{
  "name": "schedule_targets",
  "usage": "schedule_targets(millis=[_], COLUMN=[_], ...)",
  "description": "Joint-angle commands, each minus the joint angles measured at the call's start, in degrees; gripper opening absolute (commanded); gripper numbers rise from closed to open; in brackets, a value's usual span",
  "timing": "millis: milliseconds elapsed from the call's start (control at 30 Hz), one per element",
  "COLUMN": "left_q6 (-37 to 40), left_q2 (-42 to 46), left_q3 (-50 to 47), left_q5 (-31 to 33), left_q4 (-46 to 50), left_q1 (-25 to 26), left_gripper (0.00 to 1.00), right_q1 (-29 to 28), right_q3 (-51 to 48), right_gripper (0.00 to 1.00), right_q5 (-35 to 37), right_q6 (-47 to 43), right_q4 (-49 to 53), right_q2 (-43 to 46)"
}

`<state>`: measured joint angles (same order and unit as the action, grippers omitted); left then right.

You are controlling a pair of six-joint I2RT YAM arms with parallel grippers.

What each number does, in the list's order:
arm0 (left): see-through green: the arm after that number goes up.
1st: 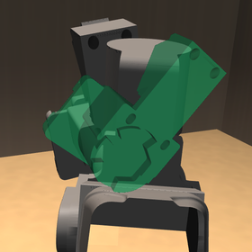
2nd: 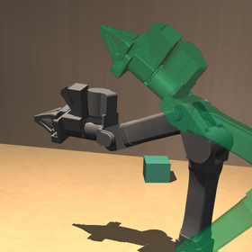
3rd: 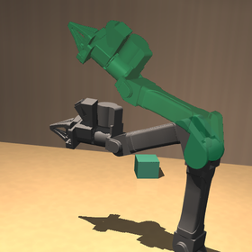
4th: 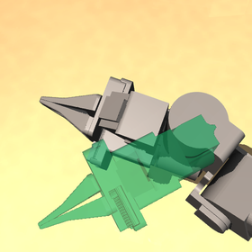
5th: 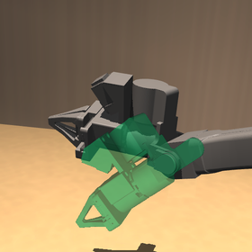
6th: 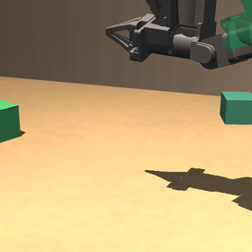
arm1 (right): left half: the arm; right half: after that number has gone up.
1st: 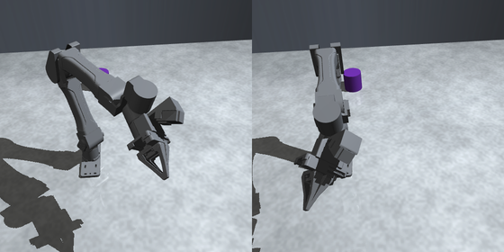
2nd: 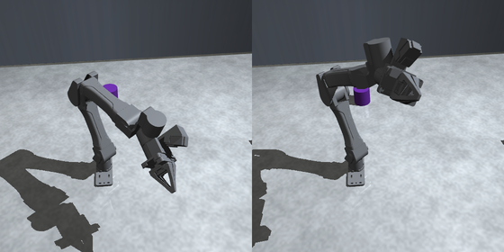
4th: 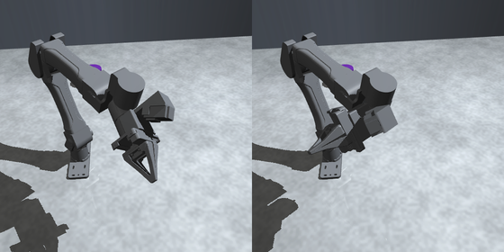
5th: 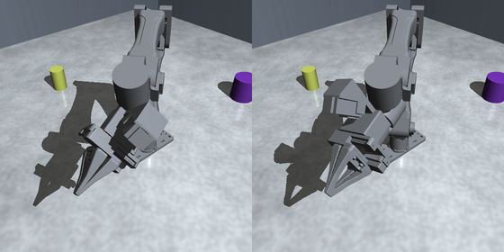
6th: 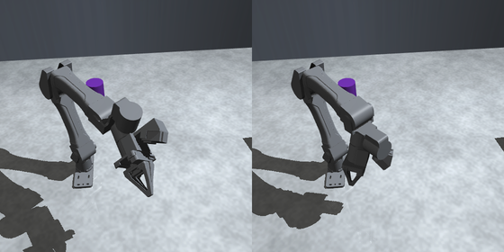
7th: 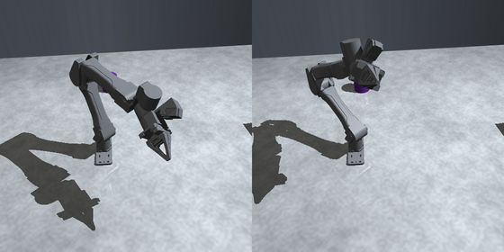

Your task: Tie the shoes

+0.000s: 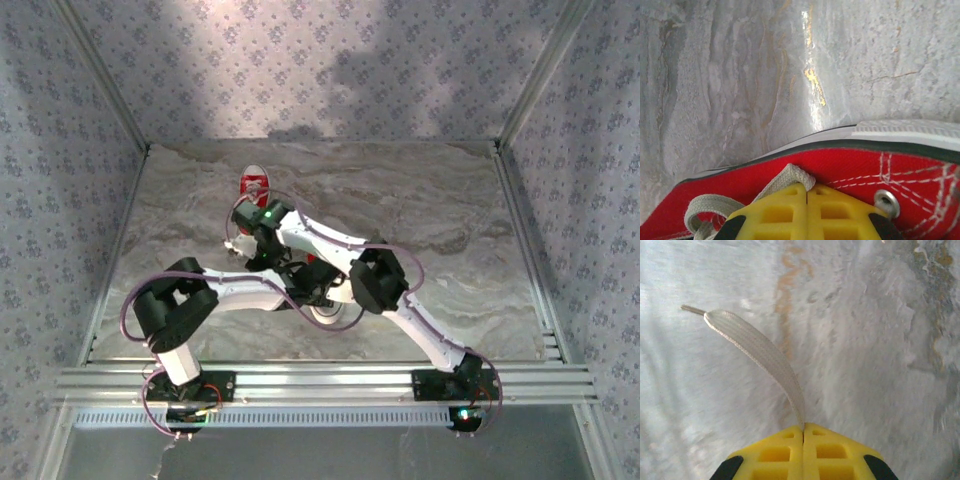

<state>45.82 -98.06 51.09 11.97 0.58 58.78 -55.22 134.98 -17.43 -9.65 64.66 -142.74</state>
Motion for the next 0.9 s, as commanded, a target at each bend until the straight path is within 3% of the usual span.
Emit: schedule_targets(millis=[0, 167, 500, 867], left_q6=[-4.0, -9.6, -22.2, -36.2], left_q2=[3.6, 10.0, 15.4, 18.1], left_q3=[-2.7, -5.0, -8.9, -13.2], left_q5=[-5.3, -13.4, -22.6, -30.1], left_q4=[2.3, -0.4, -8.8, -18.4], left_q1=[-2.4, -5.8, -11.2, -17.9], left_gripper=[0.0, 0.0, 0.0, 0.0], right_q1=[2.2, 4.8, 10.2, 13.8], right_q3=[-2.5, -5.3, -8.0, -23.8], right_gripper=[0.0, 0.0, 0.0, 0.0], right_q5=[-6.8, -9.2, -3.6, 0.9], right_q6=[3.3, 8.8, 21.1, 35.2], right_q4=[-3.2, -6.7, -12.6, -27.3], right_q2=[9.4, 13.0, 16.1, 27.1])
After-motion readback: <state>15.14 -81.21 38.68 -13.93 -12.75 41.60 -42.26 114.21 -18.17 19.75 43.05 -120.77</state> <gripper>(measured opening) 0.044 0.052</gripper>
